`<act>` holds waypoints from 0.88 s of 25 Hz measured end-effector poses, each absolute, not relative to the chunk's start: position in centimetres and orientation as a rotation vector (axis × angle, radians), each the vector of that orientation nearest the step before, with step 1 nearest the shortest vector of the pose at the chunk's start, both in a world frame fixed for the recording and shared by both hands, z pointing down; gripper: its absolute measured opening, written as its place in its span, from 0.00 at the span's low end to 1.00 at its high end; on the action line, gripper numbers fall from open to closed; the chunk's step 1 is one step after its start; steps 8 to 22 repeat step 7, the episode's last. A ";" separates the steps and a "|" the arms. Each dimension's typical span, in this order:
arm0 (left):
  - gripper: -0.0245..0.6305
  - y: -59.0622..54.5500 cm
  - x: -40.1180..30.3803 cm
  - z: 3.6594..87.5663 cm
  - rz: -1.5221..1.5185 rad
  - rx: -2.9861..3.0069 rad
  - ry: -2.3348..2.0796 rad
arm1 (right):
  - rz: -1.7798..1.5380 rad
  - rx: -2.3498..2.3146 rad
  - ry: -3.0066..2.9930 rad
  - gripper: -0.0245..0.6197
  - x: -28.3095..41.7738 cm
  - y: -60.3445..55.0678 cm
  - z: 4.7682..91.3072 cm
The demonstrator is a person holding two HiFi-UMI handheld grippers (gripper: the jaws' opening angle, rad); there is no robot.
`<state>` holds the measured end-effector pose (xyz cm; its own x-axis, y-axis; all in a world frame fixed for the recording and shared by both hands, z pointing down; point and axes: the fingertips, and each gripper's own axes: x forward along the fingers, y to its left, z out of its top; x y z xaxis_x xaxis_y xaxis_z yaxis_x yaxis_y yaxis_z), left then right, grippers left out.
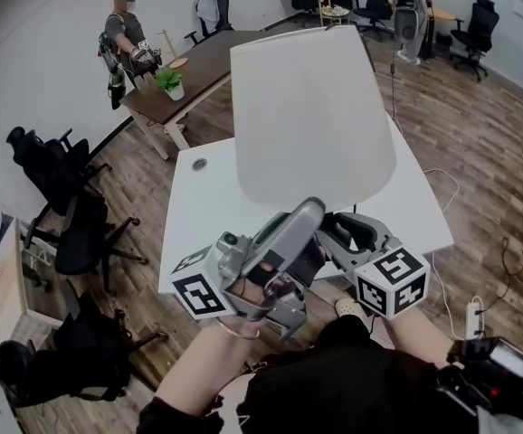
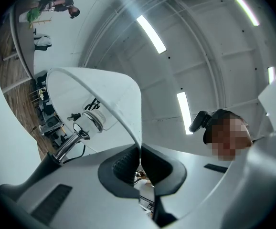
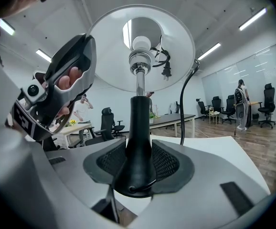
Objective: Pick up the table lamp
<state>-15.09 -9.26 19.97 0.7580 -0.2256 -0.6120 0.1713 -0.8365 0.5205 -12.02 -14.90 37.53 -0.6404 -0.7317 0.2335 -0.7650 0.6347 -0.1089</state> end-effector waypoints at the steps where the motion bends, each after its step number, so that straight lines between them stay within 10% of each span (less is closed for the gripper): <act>1: 0.07 -9.3 -15.0 20.0 -0.928 2.387 -0.040 | 0.299 1.240 -2.686 0.31 -11.9 -14.9 37.5; 22: 0.07 -9.0 -14.5 20.5 -0.920 2.381 -0.030 | 0.304 1.248 -2.680 0.31 -11.5 -14.8 38.0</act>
